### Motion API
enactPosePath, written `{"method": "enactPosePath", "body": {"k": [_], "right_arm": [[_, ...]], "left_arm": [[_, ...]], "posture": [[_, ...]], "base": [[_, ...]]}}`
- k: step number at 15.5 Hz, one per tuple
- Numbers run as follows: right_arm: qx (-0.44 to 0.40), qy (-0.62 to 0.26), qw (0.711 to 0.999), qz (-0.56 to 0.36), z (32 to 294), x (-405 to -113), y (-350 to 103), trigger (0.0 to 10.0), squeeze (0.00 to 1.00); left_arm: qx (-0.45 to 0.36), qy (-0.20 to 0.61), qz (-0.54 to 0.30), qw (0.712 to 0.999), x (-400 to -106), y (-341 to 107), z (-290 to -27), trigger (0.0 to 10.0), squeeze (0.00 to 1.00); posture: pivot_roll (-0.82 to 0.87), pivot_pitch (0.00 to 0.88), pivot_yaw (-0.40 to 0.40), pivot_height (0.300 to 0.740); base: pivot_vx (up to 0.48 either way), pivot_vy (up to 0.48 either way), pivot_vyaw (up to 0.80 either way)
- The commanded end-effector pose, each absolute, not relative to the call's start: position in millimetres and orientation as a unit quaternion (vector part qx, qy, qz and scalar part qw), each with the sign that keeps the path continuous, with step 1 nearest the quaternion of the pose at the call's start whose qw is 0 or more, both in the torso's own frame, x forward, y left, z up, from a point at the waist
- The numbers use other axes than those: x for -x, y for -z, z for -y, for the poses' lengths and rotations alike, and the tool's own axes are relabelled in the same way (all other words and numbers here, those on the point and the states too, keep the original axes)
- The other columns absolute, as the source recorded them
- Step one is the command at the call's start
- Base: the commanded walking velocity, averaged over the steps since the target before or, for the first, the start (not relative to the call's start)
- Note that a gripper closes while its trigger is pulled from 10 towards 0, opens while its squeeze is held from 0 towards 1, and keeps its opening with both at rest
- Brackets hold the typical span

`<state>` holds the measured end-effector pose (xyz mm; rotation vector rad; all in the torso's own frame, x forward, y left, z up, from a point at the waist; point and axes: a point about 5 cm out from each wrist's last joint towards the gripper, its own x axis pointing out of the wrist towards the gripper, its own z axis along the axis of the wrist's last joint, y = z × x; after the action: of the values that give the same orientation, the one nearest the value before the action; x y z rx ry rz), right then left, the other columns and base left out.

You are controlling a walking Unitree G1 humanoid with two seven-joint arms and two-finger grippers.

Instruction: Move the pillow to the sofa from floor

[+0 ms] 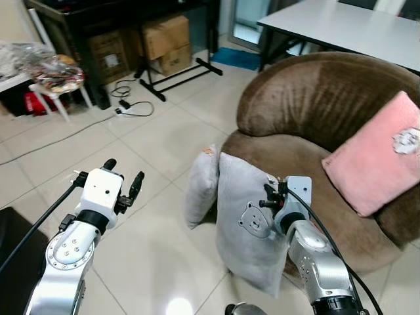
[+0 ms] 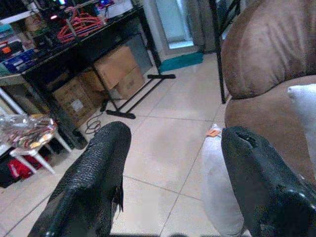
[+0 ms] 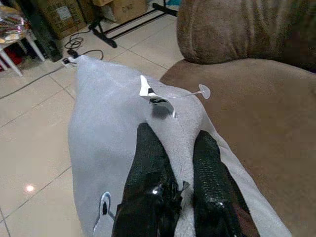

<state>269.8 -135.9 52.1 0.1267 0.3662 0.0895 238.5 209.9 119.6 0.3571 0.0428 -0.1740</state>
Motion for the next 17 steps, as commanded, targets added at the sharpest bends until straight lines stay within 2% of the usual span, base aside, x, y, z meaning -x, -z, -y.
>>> {"method": "enactPosePath", "body": {"k": [1,7,13,17], "right_arm": [[-0.053,-0.052,0.987,-0.139,135,-278,-70,10.0,0.0],[-0.041,-0.068,0.988,-0.134,133,-286,-75,10.0,0.0],[-0.029,-0.089,0.989,-0.117,129,-290,-83,10.0,0.0],[-0.057,-0.18,0.981,-0.037,112,-296,-127,10.0,0.0]], "left_arm": [[-0.171,0.086,-0.016,0.981,-238,-122,-209,10.0,0.0],[-0.161,0.076,-0.015,0.984,-236,-121,-209,10.0,0.0],[-0.166,0.075,-0.011,0.983,-235,-124,-210,10.0,0.0],[-0.174,0.083,-0.008,0.981,-235,-127,-210,10.0,0.0]], "posture": [[-0.07,0.0,0.032,0.74],[-0.06,0.0,-0.014,0.74],[-0.05,0.0,-0.018,0.74],[-0.06,0.0,-0.01,0.74]], "base": [[0.0,0.0,-0.8],[0.277,0.0,-0.8],[0.311,0.0,-0.8],[0.311,0.0,0.0]]}}
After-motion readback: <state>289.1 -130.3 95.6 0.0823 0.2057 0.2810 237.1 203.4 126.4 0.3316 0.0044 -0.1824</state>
